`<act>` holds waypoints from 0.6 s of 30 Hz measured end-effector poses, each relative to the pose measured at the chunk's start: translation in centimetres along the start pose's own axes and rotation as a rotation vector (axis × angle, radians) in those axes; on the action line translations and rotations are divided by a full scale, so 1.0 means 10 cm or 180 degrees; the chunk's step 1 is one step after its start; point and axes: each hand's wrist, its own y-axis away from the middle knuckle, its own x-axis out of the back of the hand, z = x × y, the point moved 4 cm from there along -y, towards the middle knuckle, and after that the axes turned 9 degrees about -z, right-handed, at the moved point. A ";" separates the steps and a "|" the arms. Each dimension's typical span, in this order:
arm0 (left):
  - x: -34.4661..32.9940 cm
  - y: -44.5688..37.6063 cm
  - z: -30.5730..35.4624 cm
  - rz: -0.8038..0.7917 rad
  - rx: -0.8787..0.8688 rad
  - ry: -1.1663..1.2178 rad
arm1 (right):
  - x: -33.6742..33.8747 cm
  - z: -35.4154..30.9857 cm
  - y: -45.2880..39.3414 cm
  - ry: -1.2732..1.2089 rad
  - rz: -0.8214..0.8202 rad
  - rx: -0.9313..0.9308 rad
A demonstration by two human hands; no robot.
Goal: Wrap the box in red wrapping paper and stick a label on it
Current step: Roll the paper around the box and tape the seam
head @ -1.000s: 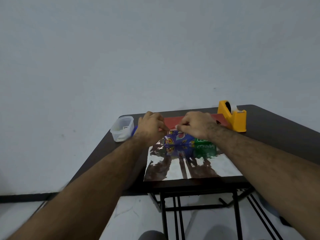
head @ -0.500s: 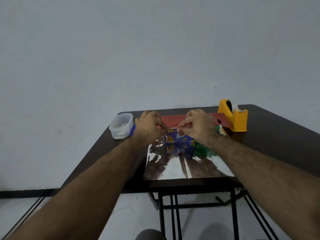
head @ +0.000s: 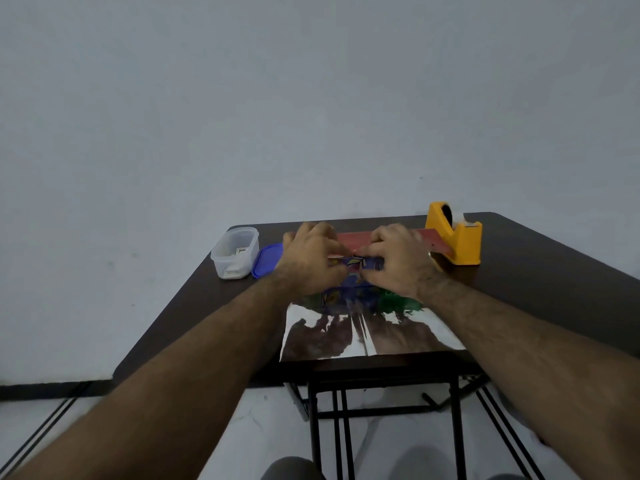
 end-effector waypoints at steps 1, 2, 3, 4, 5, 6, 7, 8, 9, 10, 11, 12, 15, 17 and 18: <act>-0.02 0.01 0.01 -0.0050 -0.0005 -0.0114 | 0.00 0.01 0.01 0.0089 -0.0055 -0.0002; -0.03 0.02 0.00 -0.0064 0.0028 -0.0187 | 0.01 0.02 0.03 0.0147 -0.0099 -0.0015; -0.02 0.03 -0.02 -0.0059 0.0048 -0.0269 | 0.02 0.03 0.04 0.0201 -0.0146 -0.0026; -0.01 0.03 -0.03 -0.0050 0.0033 -0.0398 | 0.03 0.02 0.05 0.0261 -0.0198 -0.0026; 0.02 0.04 -0.05 -0.0041 0.0004 -0.0572 | 0.02 0.00 0.04 0.0315 -0.0244 -0.0022; 0.05 0.03 -0.05 -0.0025 -0.0026 -0.0766 | 0.03 0.00 0.05 0.0347 -0.0272 -0.0027; 0.07 0.03 -0.04 0.0013 -0.0045 -0.0945 | 0.03 -0.01 0.05 0.0341 -0.0293 -0.0040; 0.10 0.03 -0.02 0.0064 -0.0071 -0.1080 | 0.04 -0.02 0.05 0.0304 -0.0296 -0.0061; 0.11 0.03 0.01 0.0097 -0.0113 -0.1145 | 0.04 -0.02 0.05 0.0254 -0.0302 -0.0086; 0.11 0.03 0.05 0.0088 -0.0160 -0.1148 | 0.04 -0.02 0.06 0.0215 -0.0308 -0.0110; 0.09 0.04 0.07 0.0028 -0.0196 -0.1134 | 0.04 -0.03 0.06 0.0200 -0.0310 -0.0127; 0.05 0.04 0.08 -0.0063 -0.0204 -0.1136 | 0.04 -0.03 0.07 0.0206 -0.0306 -0.0136; 0.00 0.07 0.06 -0.0208 -0.0112 -0.1241 | 0.03 -0.03 0.08 0.0216 -0.0299 -0.0125; 0.04 0.09 0.06 -0.0168 -0.0127 -0.1322 | 0.04 -0.02 0.09 0.0177 -0.0332 -0.0091; 0.05 0.11 0.03 -0.0157 -0.0116 -0.1284 | 0.04 -0.01 0.10 0.0159 -0.0370 -0.0057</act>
